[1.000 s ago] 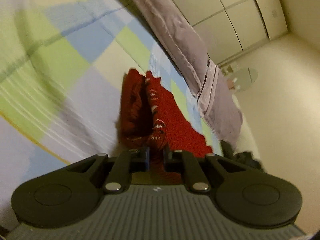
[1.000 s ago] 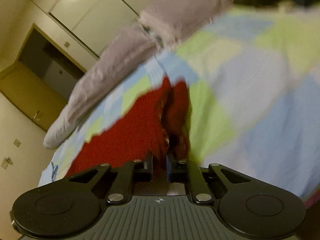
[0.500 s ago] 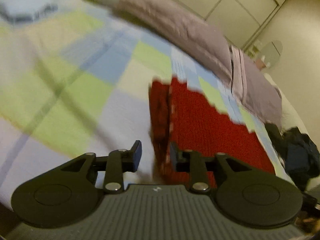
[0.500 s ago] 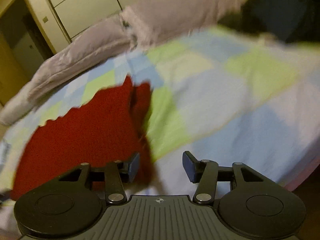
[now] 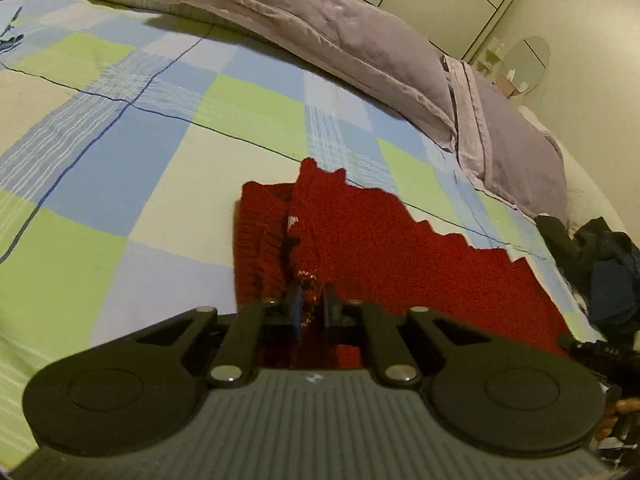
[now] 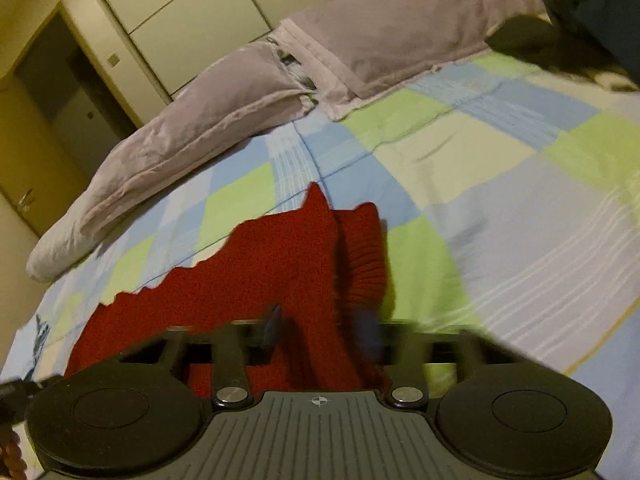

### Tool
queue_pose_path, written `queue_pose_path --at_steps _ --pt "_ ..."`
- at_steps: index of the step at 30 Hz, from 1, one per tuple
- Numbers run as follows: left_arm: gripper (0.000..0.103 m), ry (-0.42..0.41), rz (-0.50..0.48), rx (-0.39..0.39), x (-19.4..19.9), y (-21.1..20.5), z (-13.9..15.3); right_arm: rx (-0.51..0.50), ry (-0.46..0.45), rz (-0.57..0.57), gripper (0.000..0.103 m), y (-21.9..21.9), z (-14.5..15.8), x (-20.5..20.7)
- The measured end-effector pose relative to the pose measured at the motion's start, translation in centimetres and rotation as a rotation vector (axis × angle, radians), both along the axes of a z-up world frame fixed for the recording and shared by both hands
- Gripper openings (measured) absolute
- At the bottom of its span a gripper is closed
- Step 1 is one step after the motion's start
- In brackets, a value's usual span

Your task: Fold clothes

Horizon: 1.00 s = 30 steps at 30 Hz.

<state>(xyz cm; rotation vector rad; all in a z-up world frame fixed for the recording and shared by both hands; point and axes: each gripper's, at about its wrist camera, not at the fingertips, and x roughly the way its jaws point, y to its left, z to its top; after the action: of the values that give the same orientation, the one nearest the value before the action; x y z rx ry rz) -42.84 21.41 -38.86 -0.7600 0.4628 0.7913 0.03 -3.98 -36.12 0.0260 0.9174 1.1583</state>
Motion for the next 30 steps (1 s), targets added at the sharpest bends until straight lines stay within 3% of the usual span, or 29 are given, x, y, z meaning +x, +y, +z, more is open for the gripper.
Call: queue_pose_path --at_steps 3,6,7,8,9,11,14,20,21,22,23,24,27,30 --pt "0.007 0.005 0.045 0.048 -1.3 0.0 -0.7 0.017 -0.012 0.000 0.009 -0.4 -0.4 0.7" --pt "0.013 -0.065 0.081 -0.056 -3.0 0.7 -2.8 0.007 0.028 -0.032 0.009 -0.6 -1.6 1.4" --pt "0.019 -0.058 0.074 -0.054 -3.0 0.7 -2.6 0.008 0.037 -0.037 0.009 -0.6 -1.8 1.4" --pt "0.024 -0.049 0.068 -0.054 -2.9 0.8 -2.3 0.005 0.036 -0.033 0.014 -0.5 -1.7 1.4" --pt "0.031 -0.035 0.066 -0.055 -2.7 1.1 -1.8 -0.010 0.021 -0.018 0.031 -0.3 -1.2 1.3" --pt "0.033 -0.055 0.060 -0.046 -2.5 1.8 -0.7 -0.034 -0.005 -0.007 0.055 -0.1 -0.3 1.3" --pt "0.041 -0.092 0.065 -0.025 -1.3 3.8 0.5 0.019 -0.016 -0.019 0.055 0.5 1.0 2.4" --pt "0.041 -0.017 0.040 -0.013 3.4 7.4 0.0 0.021 -0.004 0.037 0.055 6.0 0.5 4.7" --pt "0.037 -0.007 0.032 -0.017 4.1 7.8 -0.4 0.007 -0.010 0.049 0.055 7.0 0.1 4.9" --pt "0.019 0.003 0.016 -0.023 4.7 8.1 -0.8 -0.008 -0.015 0.060 0.055 8.0 -0.4 5.1" --pt "0.003 0.012 0.007 -0.023 5.0 8.3 -1.1 -0.022 -0.016 0.072 0.045 8.8 -0.9 5.3" --pt "0.005 0.015 0.010 -0.016 5.1 8.3 -1.2 -0.031 -0.019 0.085 0.001 9.3 -1.3 5.4" --pt "0.005 0.002 0.036 0.050 4.6 8.2 -0.9 -0.035 -0.077 0.100 0.003 9.7 -1.6 5.4" --pt "0.006 0.031 0.045 0.018 4.6 9.0 -1.9 0.007 -0.135 0.028 0.002 8.6 -1.0 6.0"
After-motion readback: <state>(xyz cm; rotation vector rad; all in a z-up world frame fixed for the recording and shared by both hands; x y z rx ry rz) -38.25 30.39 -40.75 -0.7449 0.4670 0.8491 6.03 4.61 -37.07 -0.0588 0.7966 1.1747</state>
